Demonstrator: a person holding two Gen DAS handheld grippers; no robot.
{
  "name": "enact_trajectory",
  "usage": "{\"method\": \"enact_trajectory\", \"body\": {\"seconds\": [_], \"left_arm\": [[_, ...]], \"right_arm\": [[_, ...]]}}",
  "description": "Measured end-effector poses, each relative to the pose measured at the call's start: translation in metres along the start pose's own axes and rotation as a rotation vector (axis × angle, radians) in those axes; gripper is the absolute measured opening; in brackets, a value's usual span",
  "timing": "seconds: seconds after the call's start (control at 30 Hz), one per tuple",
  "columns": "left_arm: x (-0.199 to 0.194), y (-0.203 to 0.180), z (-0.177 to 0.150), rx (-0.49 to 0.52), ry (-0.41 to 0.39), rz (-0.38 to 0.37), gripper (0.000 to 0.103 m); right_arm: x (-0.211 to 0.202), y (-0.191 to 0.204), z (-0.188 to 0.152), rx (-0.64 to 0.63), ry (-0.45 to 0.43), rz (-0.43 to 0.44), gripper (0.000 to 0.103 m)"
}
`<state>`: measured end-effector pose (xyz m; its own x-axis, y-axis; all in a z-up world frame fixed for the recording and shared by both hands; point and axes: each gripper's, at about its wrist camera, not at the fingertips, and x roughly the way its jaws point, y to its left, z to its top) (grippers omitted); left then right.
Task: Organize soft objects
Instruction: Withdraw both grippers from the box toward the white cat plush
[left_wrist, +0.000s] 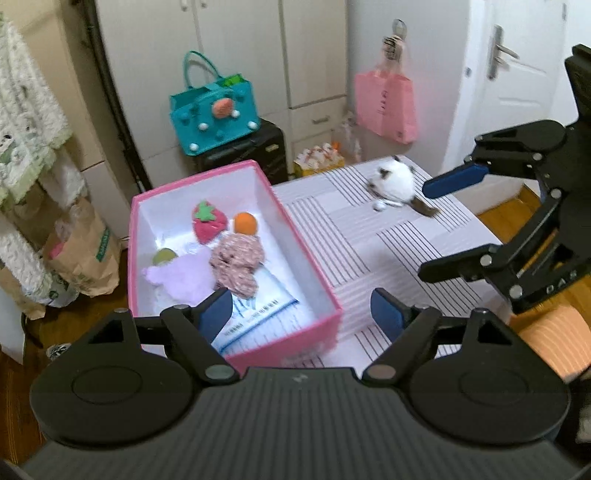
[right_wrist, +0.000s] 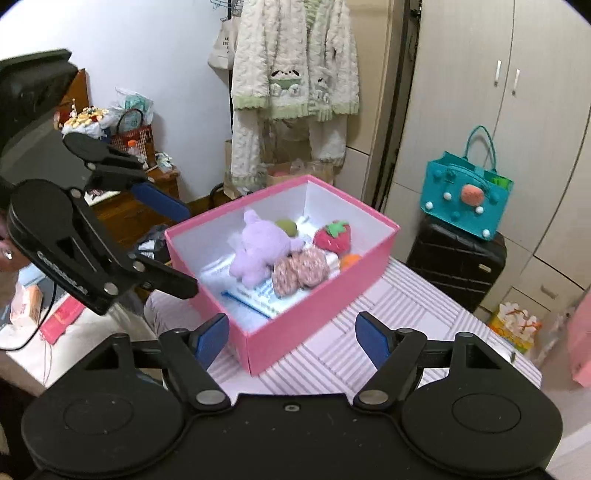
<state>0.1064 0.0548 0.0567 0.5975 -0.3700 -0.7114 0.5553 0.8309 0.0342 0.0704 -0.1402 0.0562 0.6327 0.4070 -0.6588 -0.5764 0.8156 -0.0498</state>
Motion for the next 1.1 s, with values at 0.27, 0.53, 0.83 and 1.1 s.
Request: {"method": "enact_trajectory", "body": {"seconds": [0.27,0.53,0.83,1.1], "left_arm": [[-0.007,-0.03,-0.009,0.07,0.068,-0.054,0.085],[-0.003,-0.063,-0.012,0.137,0.099,-0.101,0.088],[0.015,-0.105,-0.01,0.201,0.079,-0.159,0.096],[0.058,-0.117,0.007,0.113,0.043,-0.161,0.099]], "right_arm": [[-0.016,0.003,-0.038,0.006,0.047,-0.042,0.08],[-0.03,-0.009,-0.072,0.06,0.055,-0.042,0.081],[-0.006,-0.037,-0.114,0.147,-0.01,-0.011,0.087],[0.012,-0.094,-0.154,0.316,-0.204,-0.068,0.087]]}}
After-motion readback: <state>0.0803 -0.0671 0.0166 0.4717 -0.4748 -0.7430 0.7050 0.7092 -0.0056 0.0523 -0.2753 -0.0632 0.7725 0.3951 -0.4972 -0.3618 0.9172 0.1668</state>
